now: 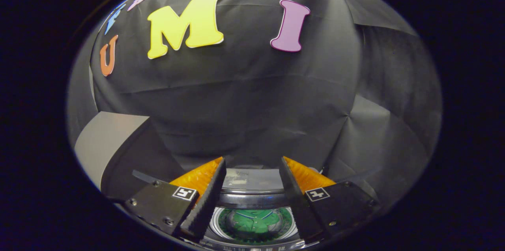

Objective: Put the clothes into the washing machine and then close the washing machine lid.

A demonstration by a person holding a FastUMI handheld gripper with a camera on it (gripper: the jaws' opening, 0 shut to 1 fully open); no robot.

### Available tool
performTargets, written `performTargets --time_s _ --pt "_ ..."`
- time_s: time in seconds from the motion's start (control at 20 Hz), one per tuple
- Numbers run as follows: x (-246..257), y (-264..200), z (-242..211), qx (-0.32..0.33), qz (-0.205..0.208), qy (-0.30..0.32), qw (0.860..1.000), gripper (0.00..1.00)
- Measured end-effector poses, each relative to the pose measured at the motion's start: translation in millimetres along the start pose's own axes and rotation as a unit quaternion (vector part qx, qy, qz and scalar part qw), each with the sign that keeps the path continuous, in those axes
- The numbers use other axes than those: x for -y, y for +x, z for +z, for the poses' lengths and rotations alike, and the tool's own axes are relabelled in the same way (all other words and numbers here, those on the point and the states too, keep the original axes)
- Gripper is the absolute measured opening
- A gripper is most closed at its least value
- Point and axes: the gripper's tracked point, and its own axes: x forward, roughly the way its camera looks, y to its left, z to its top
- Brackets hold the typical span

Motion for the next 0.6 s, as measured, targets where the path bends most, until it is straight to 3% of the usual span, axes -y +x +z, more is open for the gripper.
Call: performTargets --time_s 0.6 --pt "2.9 3.7 -9.3 -0.021 -0.01 -0.011 1.0 0.89"
